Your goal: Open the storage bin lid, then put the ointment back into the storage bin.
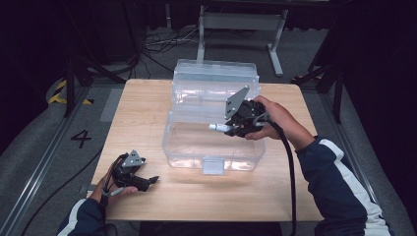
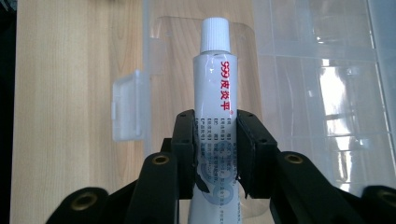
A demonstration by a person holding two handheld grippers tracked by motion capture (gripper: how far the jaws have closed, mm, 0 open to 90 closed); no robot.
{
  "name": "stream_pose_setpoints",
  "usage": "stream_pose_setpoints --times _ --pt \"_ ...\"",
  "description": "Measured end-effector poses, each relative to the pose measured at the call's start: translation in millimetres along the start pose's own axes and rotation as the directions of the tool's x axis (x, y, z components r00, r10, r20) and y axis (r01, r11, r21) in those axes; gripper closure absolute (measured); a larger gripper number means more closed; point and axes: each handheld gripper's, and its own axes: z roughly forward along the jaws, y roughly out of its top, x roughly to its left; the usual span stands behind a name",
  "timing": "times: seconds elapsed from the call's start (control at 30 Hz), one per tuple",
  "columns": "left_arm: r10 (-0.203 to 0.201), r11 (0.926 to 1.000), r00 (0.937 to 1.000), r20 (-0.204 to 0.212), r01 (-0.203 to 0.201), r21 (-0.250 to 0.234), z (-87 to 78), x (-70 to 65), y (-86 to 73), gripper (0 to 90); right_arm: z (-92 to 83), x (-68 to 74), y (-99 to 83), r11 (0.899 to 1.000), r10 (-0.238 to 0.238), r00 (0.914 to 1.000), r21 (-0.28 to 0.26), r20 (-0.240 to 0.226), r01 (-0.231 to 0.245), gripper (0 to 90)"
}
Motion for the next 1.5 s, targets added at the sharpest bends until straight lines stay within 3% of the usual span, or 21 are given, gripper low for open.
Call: stream_pose_setpoints --times 0.13,0.37,0.83,1.37,1.5 --pt "0.0 1.0 1.0 0.0 0.0 0.0 0.0 0.0 0.0 13.4 17.5 -14.0 2.4 0.999 0.016 0.9999 0.042 -0.006 -0.015 70.9" --pt "-0.001 1.0 1.0 0.001 0.001 0.0 0.0 0.0 0.0 13.3 40.6 -25.2 -1.2 0.994 0.033 0.9989 0.107 -0.034 -0.029 70.9" --pt "0.001 1.0 1.0 0.002 -0.001 0.0 0.0 0.2 0.0 13.4 73.7 -23.6 -14.4 0.979 0.037 0.997 0.203 -0.068 -0.022 70.9" --pt "0.0 1.0 1.0 0.003 0.0 0.0 0.1 0.2 0.0 13.3 81.0 -29.5 -30.9 0.973 0.072 0.9955 0.223 -0.062 -0.057 70.9" --pt "0.0 1.0 1.0 0.002 0.0 0.0 0.1 0.2 0.1 13.3 85.2 -28.9 -33.6 0.968 0.079 0.9955 0.243 -0.052 -0.064 70.8"
